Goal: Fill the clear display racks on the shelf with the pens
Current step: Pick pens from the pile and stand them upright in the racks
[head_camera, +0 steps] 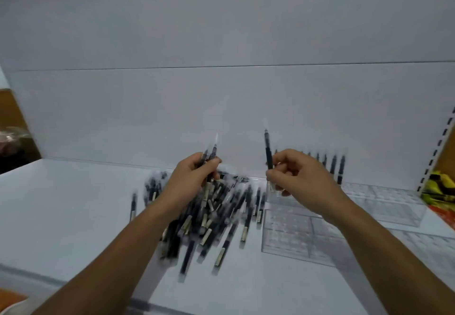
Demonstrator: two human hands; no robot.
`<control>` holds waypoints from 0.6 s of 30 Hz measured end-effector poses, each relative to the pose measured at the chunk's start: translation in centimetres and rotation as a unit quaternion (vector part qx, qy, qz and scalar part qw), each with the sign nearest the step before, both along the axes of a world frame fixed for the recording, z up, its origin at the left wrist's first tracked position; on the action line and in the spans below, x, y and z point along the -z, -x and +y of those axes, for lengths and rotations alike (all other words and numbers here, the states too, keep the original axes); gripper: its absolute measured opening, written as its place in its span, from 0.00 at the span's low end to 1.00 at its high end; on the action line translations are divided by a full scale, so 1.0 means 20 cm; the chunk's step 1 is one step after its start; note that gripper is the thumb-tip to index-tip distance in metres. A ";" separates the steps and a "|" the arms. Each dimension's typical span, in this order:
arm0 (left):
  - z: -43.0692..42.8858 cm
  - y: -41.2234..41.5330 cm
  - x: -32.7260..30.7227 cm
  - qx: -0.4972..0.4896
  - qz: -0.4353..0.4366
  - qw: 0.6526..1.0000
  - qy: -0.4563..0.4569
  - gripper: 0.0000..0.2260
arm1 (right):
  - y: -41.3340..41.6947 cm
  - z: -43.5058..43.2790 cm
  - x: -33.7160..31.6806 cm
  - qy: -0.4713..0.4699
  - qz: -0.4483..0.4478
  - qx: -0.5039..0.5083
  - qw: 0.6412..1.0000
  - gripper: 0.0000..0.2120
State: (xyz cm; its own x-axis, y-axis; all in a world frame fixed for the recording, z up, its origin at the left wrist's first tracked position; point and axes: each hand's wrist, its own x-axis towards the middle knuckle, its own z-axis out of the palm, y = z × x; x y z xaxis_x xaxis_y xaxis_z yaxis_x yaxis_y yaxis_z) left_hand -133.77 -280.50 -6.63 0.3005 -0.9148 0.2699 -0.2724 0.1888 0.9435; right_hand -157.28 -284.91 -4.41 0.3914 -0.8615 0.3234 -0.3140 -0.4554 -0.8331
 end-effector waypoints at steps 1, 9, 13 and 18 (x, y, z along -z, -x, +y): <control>-0.04 0.06 0.00 0.014 0.005 1.000 0.006 0.09 | 0.06 -0.02 0.00 0.004 -0.004 0.014 1.000 0.07; -0.35 0.60 -0.01 0.126 0.038 0.990 0.059 0.09 | 0.58 -0.21 0.01 -0.003 -0.034 0.158 0.987 0.04; -0.43 0.82 -0.01 0.169 0.035 0.982 0.075 0.07 | 0.70 -0.29 0.01 0.001 -0.022 0.200 0.980 0.05; -0.47 0.88 0.09 0.182 -0.060 0.980 0.050 0.06 | 0.72 -0.39 0.00 0.013 0.005 0.214 0.977 0.03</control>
State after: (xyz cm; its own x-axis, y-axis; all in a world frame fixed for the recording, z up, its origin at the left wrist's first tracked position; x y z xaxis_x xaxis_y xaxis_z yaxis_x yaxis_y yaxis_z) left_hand -151.43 -289.88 -8.48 -0.0791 -0.9225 0.3779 -0.2773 0.3845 0.8805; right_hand -171.68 -292.65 -4.44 -0.0001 -0.9382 0.3460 -0.4882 -0.3019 -0.8189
